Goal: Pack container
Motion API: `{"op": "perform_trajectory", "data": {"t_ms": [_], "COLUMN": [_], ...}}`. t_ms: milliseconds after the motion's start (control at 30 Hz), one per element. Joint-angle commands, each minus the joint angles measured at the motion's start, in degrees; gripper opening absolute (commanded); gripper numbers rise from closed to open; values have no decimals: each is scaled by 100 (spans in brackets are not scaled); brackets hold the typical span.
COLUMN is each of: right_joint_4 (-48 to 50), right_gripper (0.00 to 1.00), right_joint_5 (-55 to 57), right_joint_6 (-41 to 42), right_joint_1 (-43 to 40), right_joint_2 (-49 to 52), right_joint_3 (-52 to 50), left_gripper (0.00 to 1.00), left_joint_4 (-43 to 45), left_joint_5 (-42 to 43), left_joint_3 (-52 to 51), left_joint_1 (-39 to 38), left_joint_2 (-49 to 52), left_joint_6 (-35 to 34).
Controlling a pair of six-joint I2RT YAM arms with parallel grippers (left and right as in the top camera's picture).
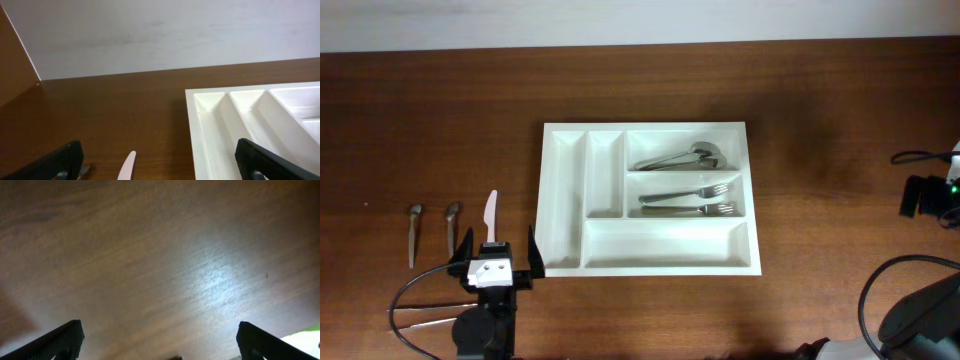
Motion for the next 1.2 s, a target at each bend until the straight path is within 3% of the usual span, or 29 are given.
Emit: {"op": "perform_trajectory", "data": {"t_ms": [0, 700, 967, 1167], "right_joint_4": [50, 52, 52, 52], "right_gripper": [99, 99, 99, 99], "right_joint_5": [-13, -13, -13, -13], "right_joint_6": [-37, -37, -37, -37], "right_joint_1": [4, 4, 4, 4], "right_joint_2": [-129, -129, -129, -129], "right_joint_3": [-13, -13, -13, -13], "left_gripper": [99, 99, 99, 99], "left_joint_4": [-24, 236, 1606, 269], "left_joint_5": [15, -52, -52, -210], "left_joint_3": [-11, -7, 46, 789], "left_joint_1": [31, 31, 48, 48], "left_joint_2": [-44, -44, -44, 190], "left_joint_6": [90, 92, -2, -63]}}
